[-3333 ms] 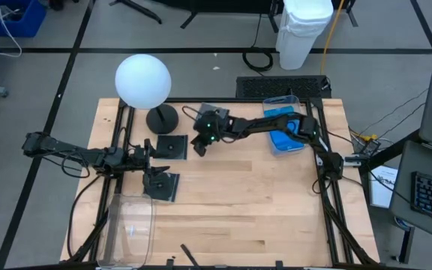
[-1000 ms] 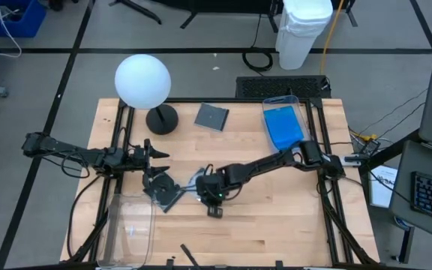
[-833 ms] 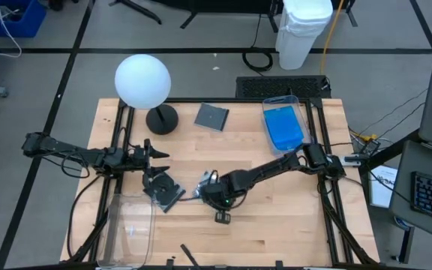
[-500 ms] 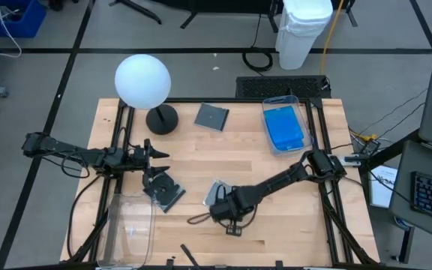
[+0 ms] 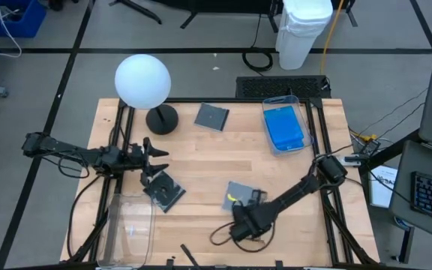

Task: Pick & place jewel cases by type
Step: Put the middle black CD case into the bottom transparent bin

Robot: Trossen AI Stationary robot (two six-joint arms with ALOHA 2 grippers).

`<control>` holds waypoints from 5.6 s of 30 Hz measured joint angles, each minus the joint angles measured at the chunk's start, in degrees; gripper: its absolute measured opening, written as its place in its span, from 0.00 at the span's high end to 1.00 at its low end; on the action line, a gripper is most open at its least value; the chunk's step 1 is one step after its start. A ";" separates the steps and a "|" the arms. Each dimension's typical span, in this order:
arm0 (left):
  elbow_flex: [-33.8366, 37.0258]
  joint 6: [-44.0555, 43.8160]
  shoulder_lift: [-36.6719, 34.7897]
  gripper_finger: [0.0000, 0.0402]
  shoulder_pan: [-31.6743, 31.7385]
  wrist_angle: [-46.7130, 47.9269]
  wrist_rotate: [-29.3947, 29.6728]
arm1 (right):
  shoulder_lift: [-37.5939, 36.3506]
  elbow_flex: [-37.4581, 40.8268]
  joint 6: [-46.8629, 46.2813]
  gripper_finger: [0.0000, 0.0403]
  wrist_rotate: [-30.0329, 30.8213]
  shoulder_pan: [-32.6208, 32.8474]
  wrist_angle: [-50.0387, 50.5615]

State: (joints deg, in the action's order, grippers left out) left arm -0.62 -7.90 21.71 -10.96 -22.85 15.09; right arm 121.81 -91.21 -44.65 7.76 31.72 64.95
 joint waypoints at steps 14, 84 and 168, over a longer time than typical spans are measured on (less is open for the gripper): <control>0.00 0.20 0.02 0.41 0.02 -5.73 0.23 | -1.81 -0.09 2.25 1.00 18.39 3.88 -7.31; -53.27 10.55 89.05 0.41 2.07 14.56 -14.70 | -23.38 64.75 3.37 0.55 20.52 7.74 -85.98; -53.18 8.47 86.03 0.41 1.42 22.88 -15.79 | -24.83 56.34 14.13 0.39 16.66 -5.54 -70.17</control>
State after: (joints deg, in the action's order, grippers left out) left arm -53.80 0.57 107.74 -9.54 0.03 -0.70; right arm 96.98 -34.87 -30.52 24.42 26.18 -5.22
